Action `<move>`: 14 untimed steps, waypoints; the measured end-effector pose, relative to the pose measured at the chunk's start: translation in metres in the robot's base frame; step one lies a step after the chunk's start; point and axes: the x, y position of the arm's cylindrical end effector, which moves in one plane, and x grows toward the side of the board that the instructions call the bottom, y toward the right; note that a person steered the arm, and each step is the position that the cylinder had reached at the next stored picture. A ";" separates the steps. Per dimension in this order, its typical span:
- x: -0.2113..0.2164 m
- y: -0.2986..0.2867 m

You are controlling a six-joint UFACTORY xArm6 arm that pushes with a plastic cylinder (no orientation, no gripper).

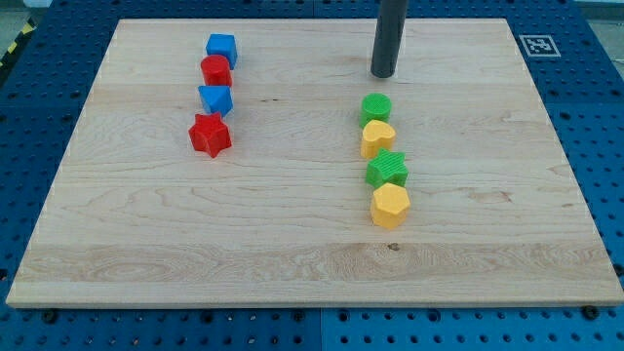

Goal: Move the green star to the left

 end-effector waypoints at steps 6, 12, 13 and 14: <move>-0.031 -0.051; 0.090 0.023; 0.090 0.011; 0.105 0.012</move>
